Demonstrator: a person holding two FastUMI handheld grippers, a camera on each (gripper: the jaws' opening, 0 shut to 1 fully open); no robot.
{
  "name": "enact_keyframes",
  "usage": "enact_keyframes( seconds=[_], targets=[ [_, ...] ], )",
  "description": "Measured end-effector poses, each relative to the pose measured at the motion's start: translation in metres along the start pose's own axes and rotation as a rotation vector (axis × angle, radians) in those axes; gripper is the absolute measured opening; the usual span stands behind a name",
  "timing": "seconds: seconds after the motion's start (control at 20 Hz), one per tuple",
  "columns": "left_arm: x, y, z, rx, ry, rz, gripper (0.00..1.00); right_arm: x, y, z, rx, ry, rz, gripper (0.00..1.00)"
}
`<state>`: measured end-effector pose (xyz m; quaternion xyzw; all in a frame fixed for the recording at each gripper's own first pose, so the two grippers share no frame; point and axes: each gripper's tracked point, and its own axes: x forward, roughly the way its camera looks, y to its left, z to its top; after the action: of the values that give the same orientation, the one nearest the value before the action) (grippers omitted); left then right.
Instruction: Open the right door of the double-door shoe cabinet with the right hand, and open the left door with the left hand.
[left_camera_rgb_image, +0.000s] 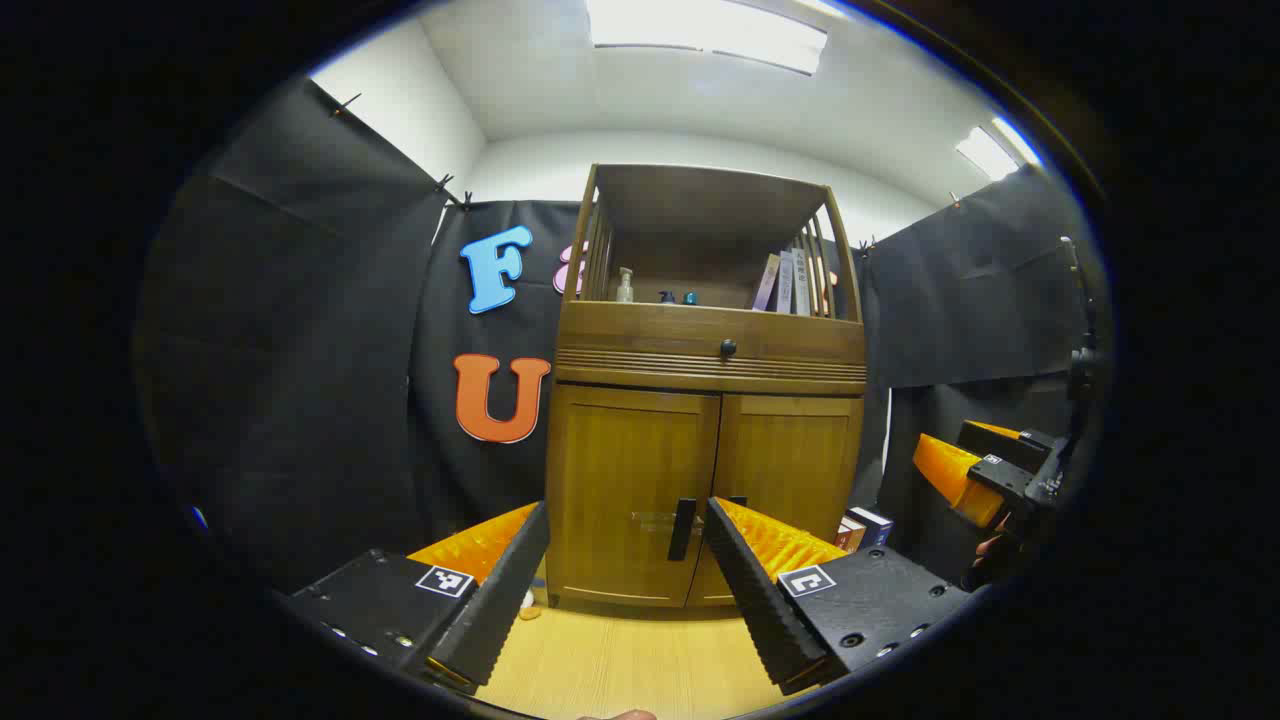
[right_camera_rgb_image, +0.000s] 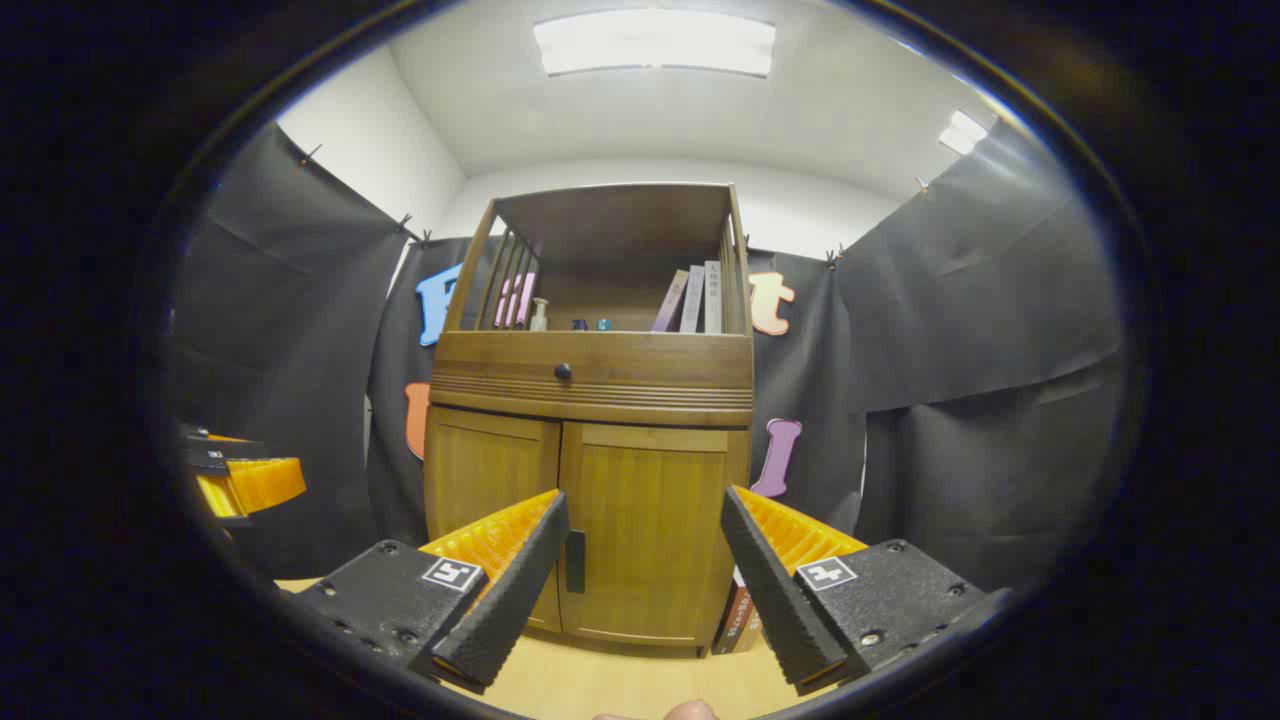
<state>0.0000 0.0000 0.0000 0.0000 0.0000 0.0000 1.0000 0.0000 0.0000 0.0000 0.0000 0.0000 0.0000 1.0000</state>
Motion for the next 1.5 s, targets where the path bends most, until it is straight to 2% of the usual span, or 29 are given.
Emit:
enact_keyframes(
  seconds=[0.6,0.65,0.7,1.2,1.25,1.3,1.5],
  targets=[
    [-0.003,0.003,0.009,0.018,-0.036,0.026,1.00,0.005,0.004,-0.004,-0.001,0.024,0.009,1.00],
    [-0.004,0.003,0.010,0.023,-0.040,0.025,0.95,0.006,0.004,-0.004,0.000,0.026,0.006,1.00],
    [-0.004,0.002,0.011,0.029,-0.046,0.024,1.00,0.006,0.002,-0.004,0.002,0.027,0.005,1.00],
    [-0.005,0.008,0.030,0.021,-0.121,0.037,1.00,0.010,0.012,-0.004,0.004,0.025,0.018,1.00],
    [-0.005,0.007,0.028,0.022,-0.118,0.032,0.95,0.011,0.012,-0.006,0.006,0.029,0.019,1.00],
    [-0.005,0.008,0.026,0.026,-0.114,0.036,1.00,0.012,0.013,-0.006,0.007,0.033,0.020,1.00],
    [-0.005,0.011,0.025,0.034,-0.102,0.048,1.00,0.016,0.018,-0.006,0.005,0.037,0.017,1.00]
  ],
)
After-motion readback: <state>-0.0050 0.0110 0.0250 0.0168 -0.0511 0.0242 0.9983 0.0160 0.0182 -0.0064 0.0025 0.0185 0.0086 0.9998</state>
